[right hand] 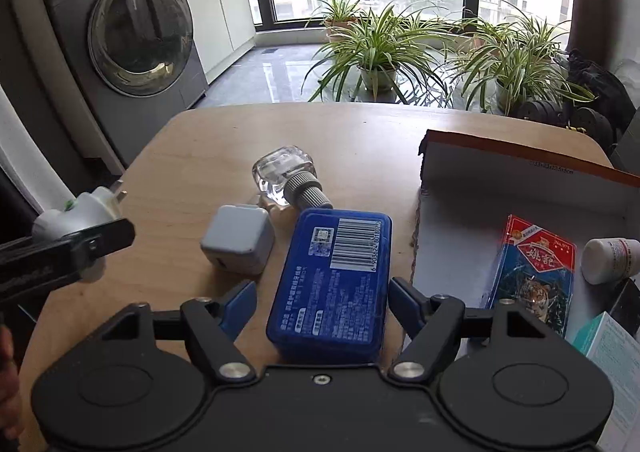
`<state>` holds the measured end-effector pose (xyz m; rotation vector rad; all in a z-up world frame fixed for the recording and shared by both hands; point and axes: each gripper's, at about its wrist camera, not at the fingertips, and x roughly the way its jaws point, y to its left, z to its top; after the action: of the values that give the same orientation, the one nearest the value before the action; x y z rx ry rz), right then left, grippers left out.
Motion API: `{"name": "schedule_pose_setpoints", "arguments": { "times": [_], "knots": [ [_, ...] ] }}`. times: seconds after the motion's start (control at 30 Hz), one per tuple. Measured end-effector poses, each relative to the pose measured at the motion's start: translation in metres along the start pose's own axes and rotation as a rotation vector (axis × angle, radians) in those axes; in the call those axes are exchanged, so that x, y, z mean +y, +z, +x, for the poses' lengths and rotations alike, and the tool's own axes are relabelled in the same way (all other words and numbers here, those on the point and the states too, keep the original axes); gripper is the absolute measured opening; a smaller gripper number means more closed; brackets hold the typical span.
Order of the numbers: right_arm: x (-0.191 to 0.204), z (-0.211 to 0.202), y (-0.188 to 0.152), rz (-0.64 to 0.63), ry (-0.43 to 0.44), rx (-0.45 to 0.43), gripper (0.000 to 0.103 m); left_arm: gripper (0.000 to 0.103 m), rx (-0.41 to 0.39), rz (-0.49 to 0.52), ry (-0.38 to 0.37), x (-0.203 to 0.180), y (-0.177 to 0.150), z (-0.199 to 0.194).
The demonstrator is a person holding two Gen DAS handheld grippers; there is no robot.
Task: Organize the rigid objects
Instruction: 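Carry the white repellent and blue case over the tray with both tools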
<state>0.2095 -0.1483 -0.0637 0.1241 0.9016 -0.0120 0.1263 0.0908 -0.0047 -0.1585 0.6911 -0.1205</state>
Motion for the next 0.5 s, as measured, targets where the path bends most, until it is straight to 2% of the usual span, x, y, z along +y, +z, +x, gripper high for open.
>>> {"name": "schedule_pose_setpoints", "arguments": {
  "times": [0.03,0.1,0.27,0.5],
  "knots": [
    [0.0,0.004,0.0,0.004,-0.01,0.008,0.079,0.06,0.0,-0.001,-0.003,-0.002,-0.001,-0.002],
    [-0.001,0.005,-0.002,0.008,-0.007,0.004,0.075,0.061,0.001,-0.001,-0.008,-0.006,-0.005,-0.007],
    [0.0,-0.025,-0.012,0.01,0.004,-0.048,0.074,0.06,0.002,-0.008,-0.022,-0.014,-0.011,-0.02],
    [-0.005,-0.094,-0.035,0.009,-0.001,-0.16,0.074,0.06,-0.031,0.01,-0.061,-0.04,-0.013,-0.046]
  ]
}}
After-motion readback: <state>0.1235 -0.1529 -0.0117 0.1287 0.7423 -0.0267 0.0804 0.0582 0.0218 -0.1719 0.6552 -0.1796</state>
